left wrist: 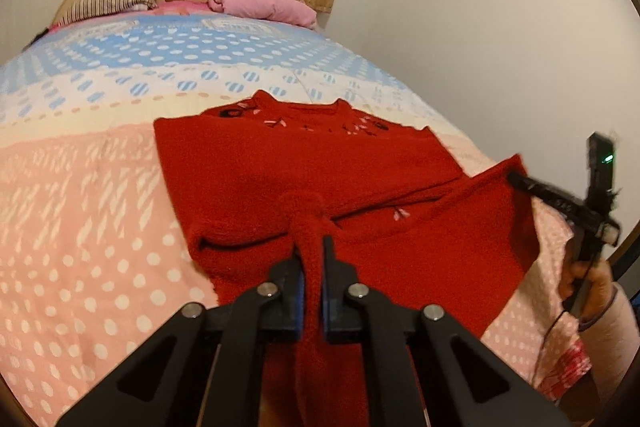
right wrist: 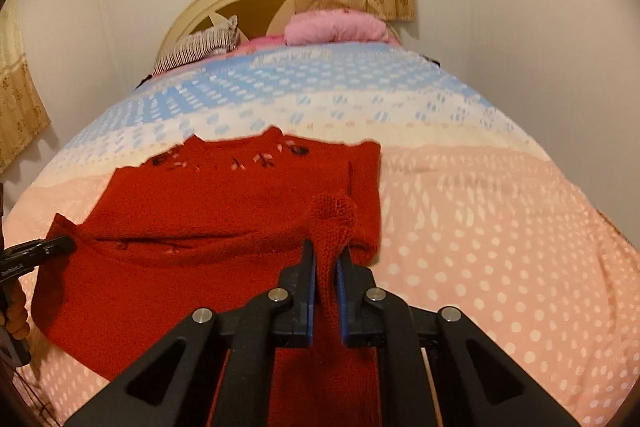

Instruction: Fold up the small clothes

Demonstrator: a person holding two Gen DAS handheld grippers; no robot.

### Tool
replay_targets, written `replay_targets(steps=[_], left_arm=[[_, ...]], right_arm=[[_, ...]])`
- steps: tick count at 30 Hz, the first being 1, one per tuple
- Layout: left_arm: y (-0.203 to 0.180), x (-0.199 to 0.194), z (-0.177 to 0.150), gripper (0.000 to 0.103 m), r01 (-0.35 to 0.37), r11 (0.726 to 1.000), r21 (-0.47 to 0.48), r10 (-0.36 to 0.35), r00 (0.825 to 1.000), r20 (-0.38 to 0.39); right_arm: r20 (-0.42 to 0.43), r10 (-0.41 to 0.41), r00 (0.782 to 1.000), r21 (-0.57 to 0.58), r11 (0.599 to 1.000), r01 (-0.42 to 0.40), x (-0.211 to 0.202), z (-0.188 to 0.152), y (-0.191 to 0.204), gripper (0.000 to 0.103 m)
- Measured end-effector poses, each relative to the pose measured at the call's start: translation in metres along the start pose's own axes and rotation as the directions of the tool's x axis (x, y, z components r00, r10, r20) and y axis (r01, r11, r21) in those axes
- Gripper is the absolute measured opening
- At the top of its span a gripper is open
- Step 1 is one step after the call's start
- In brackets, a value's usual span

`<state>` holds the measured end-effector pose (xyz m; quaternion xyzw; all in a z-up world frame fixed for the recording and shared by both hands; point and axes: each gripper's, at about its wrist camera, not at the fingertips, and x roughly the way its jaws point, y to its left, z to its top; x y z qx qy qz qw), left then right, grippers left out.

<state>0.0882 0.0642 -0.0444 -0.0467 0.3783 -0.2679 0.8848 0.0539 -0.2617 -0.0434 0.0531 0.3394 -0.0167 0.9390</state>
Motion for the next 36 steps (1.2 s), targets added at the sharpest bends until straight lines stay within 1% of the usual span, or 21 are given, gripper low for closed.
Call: replay_targets(steps=[3, 5, 8, 11, 13, 14, 17, 21, 25, 28, 36], left_arm=[[-0.005, 0.004, -0.001, 0.006, -0.048, 0.999, 0.014, 0.048, 0.999, -0.021], [-0.007, 0.005, 0.000, 0.006, -0.077, 0.997, 0.025, 0.078, 0.996, -0.031], [-0.014, 0.006, 0.001, 0.006, -0.144, 0.988, 0.061, 0.146, 0.989, -0.037], [-0.019, 0.006, 0.002, 0.006, -0.161, 0.984, 0.077, 0.164, 0.986, -0.034], [-0.022, 0.004, 0.003, 0.005, -0.160, 0.984, 0.078, 0.162, 0.986, -0.029], [-0.021, 0.003, 0.004, 0.005, -0.146, 0.987, 0.069, 0.148, 0.989, -0.027], [-0.016, -0.001, 0.010, 0.005, -0.094, 0.995, 0.016, 0.094, 0.995, -0.025], [-0.009, -0.001, 0.018, 0.005, -0.071, 0.997, -0.037, 0.070, 0.997, -0.013], [-0.001, -0.001, 0.024, 0.005, -0.064, 0.995, -0.072, 0.065, 0.998, 0.008], [0.008, 0.002, 0.029, 0.005, -0.061, 0.993, -0.102, 0.062, 0.998, 0.008], [0.020, 0.014, 0.044, 0.005, -0.080, 0.989, -0.127, 0.082, 0.996, 0.016]], right_arm=[[0.024, -0.033, 0.999, -0.034, 0.999, 0.034, -0.005, 0.002, 0.008, 0.008], [0.033, -0.031, 0.999, -0.035, 0.999, 0.032, -0.007, 0.002, 0.010, 0.008], [0.036, -0.030, 0.999, -0.029, 0.999, 0.031, -0.007, 0.002, 0.011, 0.008], [0.031, -0.043, 0.999, -0.034, 0.998, 0.044, -0.005, 0.002, 0.011, 0.008], [0.036, -0.046, 0.998, -0.031, 0.998, 0.047, -0.008, 0.003, 0.012, 0.008], [0.041, -0.046, 0.998, -0.028, 0.998, 0.047, -0.009, 0.003, 0.011, 0.008], [0.060, -0.043, 0.997, -0.019, 0.999, 0.044, -0.016, 0.007, 0.011, 0.008], [0.081, -0.037, 0.996, -0.027, 0.999, 0.040, -0.018, 0.017, 0.014, 0.008], [0.092, -0.034, 0.995, -0.049, 0.998, 0.039, -0.013, 0.028, 0.020, 0.008], [0.095, -0.033, 0.995, -0.061, 0.997, 0.038, -0.007, 0.034, 0.024, 0.008], [0.093, -0.043, 0.995, -0.060, 0.997, 0.048, 0.007, 0.044, 0.023, 0.008]])
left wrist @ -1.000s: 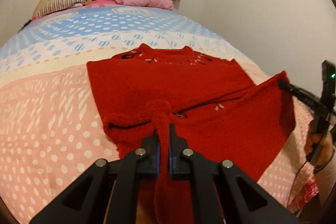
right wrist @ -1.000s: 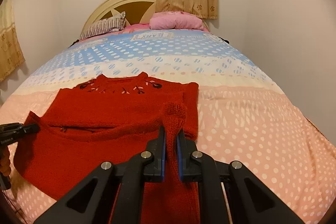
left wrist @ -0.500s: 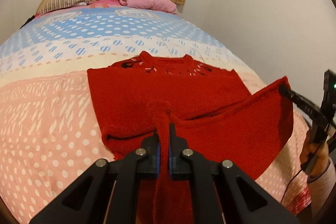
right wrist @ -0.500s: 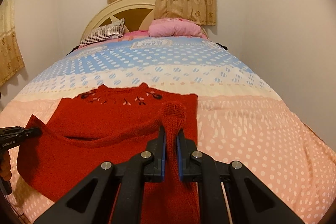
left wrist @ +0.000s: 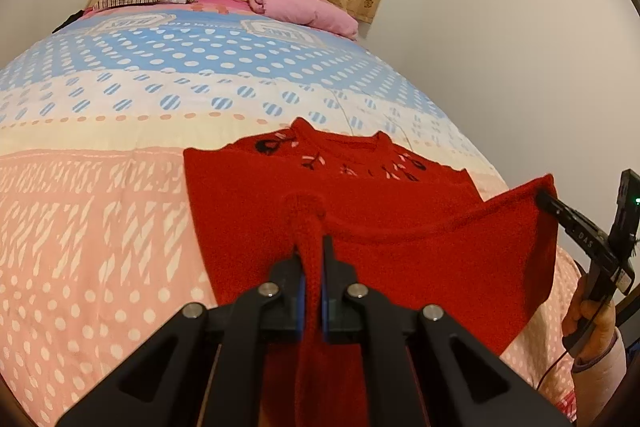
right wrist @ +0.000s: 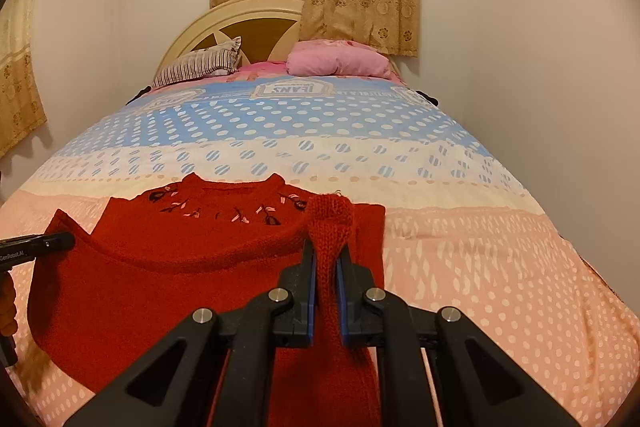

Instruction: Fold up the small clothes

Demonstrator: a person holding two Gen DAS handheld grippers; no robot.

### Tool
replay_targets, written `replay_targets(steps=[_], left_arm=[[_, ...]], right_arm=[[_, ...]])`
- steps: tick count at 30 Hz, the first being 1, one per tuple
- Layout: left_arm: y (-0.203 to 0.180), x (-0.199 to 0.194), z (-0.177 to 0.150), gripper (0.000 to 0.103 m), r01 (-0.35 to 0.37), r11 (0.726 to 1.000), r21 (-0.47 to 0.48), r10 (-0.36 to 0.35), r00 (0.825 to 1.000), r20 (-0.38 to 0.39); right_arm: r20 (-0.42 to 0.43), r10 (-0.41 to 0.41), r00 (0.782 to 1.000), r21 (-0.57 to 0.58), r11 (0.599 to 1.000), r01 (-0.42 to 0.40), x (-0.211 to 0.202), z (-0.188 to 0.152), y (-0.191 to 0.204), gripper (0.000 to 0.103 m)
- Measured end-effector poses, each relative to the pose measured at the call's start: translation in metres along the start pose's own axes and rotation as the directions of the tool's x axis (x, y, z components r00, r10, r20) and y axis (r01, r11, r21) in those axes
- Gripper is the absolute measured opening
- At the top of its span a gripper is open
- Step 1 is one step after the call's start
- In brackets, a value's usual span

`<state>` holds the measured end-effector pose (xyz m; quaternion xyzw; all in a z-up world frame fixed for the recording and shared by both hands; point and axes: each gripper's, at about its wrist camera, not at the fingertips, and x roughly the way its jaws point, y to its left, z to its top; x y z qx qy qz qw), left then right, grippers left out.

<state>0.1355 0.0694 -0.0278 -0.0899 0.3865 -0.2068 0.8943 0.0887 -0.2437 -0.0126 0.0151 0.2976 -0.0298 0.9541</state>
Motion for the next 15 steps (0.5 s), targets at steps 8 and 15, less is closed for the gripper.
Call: replay_targets(steps=[8, 15], left_arm=[[0.015, 0.015, 0.019, 0.005, -0.007, 0.998, -0.055, 0.008, 1.000, 0.008], [0.016, 0.027, 0.031, 0.005, -0.032, 0.999, -0.039, 0.033, 0.999, 0.002]], right_arm=[[0.000, -0.007, 1.000, 0.011, 1.000, 0.007, 0.023, 0.017, -0.006, 0.008], [-0.007, -0.014, 1.000, -0.008, 1.000, 0.014, 0.045, 0.029, -0.003, 0.008]])
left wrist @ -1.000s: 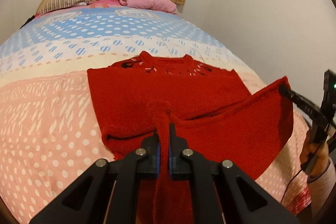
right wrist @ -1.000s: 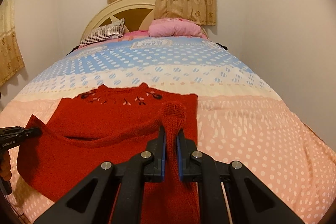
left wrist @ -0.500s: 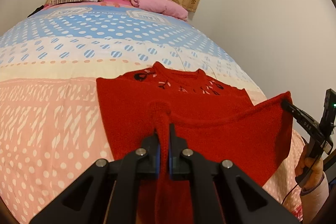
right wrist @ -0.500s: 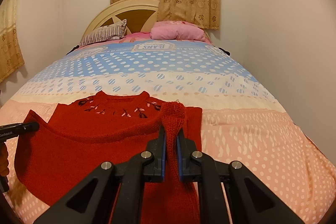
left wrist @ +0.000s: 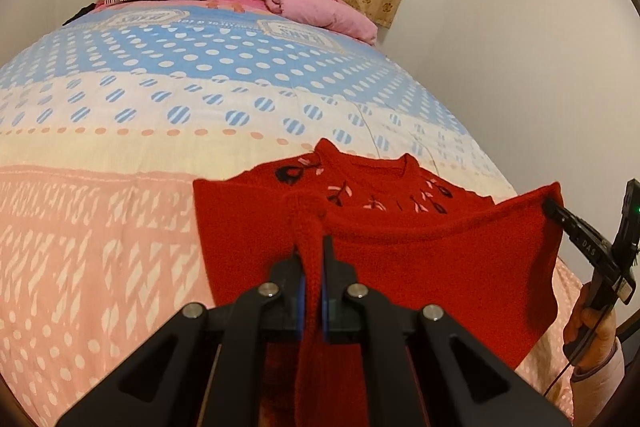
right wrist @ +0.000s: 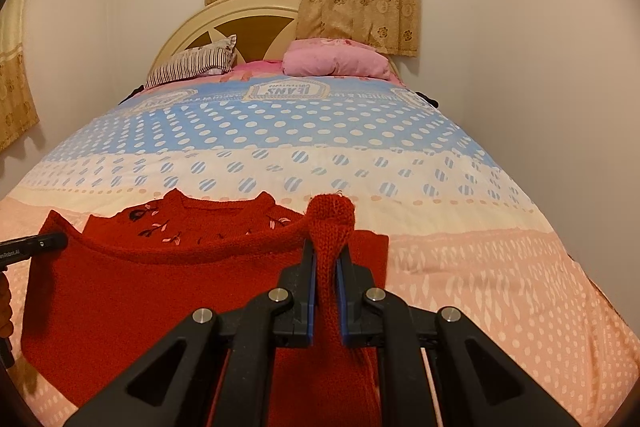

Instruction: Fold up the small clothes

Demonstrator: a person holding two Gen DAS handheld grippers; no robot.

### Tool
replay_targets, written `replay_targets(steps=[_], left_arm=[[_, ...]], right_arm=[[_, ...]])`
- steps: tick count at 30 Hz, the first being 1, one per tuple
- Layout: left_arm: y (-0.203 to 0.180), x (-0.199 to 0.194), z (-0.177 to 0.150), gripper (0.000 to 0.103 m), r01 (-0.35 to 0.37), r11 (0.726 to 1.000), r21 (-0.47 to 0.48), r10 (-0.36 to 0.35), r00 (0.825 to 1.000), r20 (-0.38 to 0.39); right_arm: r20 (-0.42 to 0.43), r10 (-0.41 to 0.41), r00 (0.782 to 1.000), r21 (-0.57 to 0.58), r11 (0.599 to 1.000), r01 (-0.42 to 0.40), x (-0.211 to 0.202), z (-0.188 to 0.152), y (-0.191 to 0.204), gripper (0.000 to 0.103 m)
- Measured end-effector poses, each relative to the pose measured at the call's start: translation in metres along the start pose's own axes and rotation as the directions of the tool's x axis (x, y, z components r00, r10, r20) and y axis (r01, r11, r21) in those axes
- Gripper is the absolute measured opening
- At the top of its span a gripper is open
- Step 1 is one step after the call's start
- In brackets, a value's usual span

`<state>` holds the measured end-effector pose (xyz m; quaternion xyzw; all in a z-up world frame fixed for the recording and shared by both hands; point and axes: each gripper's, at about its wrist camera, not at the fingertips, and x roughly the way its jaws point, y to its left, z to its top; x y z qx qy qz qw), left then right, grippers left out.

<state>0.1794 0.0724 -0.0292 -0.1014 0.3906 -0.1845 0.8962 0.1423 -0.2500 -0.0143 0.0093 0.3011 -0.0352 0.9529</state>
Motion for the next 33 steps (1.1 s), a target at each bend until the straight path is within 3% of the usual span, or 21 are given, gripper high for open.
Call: replay_targets(steps=[33], left_arm=[[0.038, 0.086, 0.055, 0.005, -0.093, 0.990, -0.110, 0.091, 0.996, -0.024]], right_arm=[[-0.084, -0.089, 0.992, 0.017, 0.996, 0.091, 0.144, 0.040, 0.002, 0.008]])
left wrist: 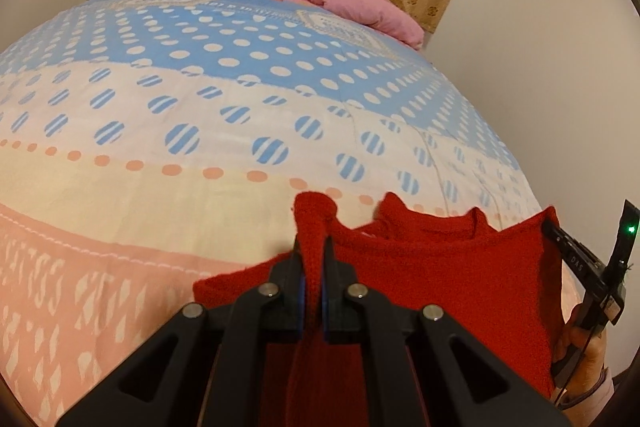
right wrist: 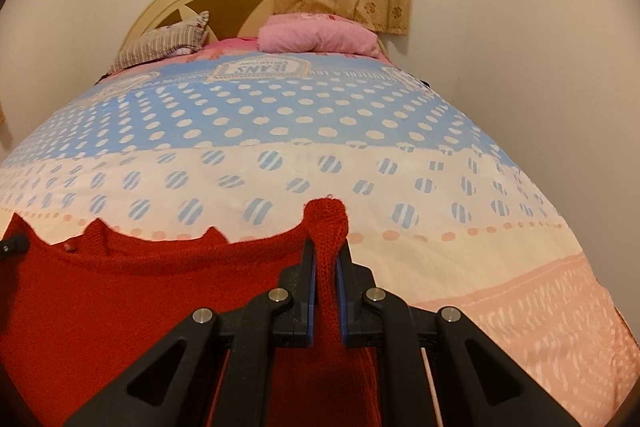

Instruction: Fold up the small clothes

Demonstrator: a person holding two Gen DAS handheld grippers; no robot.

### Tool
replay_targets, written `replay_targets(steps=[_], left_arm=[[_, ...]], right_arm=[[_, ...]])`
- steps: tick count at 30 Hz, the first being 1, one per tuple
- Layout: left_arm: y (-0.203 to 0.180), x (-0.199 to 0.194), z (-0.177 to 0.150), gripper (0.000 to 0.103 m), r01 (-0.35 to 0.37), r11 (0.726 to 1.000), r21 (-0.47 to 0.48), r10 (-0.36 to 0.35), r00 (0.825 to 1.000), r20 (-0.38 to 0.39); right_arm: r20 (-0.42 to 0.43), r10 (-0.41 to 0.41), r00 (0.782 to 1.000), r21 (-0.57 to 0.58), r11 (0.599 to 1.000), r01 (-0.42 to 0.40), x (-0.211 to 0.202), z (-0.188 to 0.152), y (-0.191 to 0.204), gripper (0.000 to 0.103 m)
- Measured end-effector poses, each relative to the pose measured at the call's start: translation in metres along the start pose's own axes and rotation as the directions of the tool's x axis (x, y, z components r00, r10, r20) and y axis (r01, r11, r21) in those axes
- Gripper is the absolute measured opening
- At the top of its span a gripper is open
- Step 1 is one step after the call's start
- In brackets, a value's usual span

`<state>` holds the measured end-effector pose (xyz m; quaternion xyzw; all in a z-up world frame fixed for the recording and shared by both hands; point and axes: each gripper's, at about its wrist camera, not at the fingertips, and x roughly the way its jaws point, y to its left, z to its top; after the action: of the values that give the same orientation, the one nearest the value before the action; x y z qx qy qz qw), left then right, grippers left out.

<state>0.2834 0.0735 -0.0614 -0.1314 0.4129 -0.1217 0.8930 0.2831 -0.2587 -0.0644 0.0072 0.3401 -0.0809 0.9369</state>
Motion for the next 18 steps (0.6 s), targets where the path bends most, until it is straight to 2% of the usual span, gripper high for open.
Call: replay_targets(steps=[9, 14, 16, 18], left_arm=[[0.014, 0.026, -0.005, 0.006, -0.016, 0.997, -0.078, 0.014, 0.999, -0.031], [0.008, 0.030, -0.005, 0.016, -0.087, 0.995, -0.045, 0.085, 0.996, -0.039], [0.006, 0.029, -0.005, 0.017, -0.107, 0.994, -0.030, 0.106, 0.994, -0.039], [0.001, 0.028, -0.005, 0.020, -0.146, 0.989, -0.002, 0.145, 0.989, -0.038]], right_arm=[[-0.064, -0.028, 0.998, 0.011, 1.000, 0.029, 0.035, -0.002, 0.000, 0.008], [-0.166, -0.039, 0.985, 0.017, 0.999, 0.043, 0.055, -0.006, -0.002, 0.008], [-0.242, -0.021, 0.970, 0.031, 0.999, 0.030, 0.069, -0.008, -0.006, 0.008], [-0.256, 0.002, 0.967, 0.059, 0.998, 0.014, 0.071, -0.007, -0.012, 0.009]])
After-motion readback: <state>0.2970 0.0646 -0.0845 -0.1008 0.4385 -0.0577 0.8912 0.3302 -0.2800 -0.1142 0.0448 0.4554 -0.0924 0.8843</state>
